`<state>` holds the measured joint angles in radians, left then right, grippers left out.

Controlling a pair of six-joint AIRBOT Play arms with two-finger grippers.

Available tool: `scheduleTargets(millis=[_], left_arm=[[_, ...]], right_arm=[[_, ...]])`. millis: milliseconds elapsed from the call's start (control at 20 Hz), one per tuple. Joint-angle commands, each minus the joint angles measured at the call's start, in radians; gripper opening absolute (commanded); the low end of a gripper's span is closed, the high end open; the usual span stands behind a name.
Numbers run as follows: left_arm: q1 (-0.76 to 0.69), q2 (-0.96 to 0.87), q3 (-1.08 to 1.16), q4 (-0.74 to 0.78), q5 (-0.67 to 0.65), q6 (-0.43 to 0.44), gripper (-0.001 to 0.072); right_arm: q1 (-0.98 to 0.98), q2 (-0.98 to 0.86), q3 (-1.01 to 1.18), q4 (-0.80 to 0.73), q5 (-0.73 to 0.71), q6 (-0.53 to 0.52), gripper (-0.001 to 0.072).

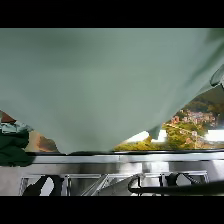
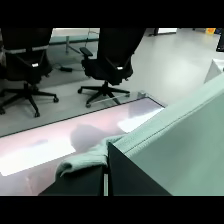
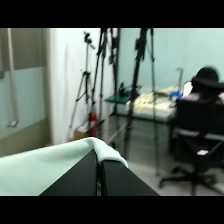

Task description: Fold the shirts.

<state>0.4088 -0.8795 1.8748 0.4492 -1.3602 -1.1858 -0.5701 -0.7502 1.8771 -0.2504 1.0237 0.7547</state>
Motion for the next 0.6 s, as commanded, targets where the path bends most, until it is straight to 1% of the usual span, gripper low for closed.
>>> scheduleTargets(millis=[0,100,200,300,350,400,550], left_arm=[[-0.122,-0.222,0.022,0.029,-0.031,0.035,0.0008],[-0.251,-0.393,0.023,0.159,-0.009,0.045,0.0009],[-0.352,-0.570,0.023,0.310,0.010,0.044,0.0009],[-0.416,-0.760,0.023,0.429,0.021,0.042,0.0008],[-0.431,-0.838,0.023,0.450,0.034,0.034,0.0009],[-0.434,-0.912,0.023,0.445,0.050,0.033,0.0009],[-0.426,-1.027,0.023,0.439,0.129,0.007,0.0009]], right_arm=[[0.027,-0.212,0.011,0.119,0.126,0.004,0.0023],[0.153,-0.368,0.010,0.058,0.160,0.004,0.0023],[0.295,-0.525,0.010,-0.100,0.153,0.011,0.0023],[0.399,-0.672,0.010,-0.275,0.114,0.076,0.0023],[0.435,-0.737,0.010,-0.338,0.085,0.106,0.0023],[0.460,-0.789,0.010,-0.365,0.057,0.117,0.0023],[0.482,-0.879,0.011,-0.367,-0.014,0.140,0.0023]])
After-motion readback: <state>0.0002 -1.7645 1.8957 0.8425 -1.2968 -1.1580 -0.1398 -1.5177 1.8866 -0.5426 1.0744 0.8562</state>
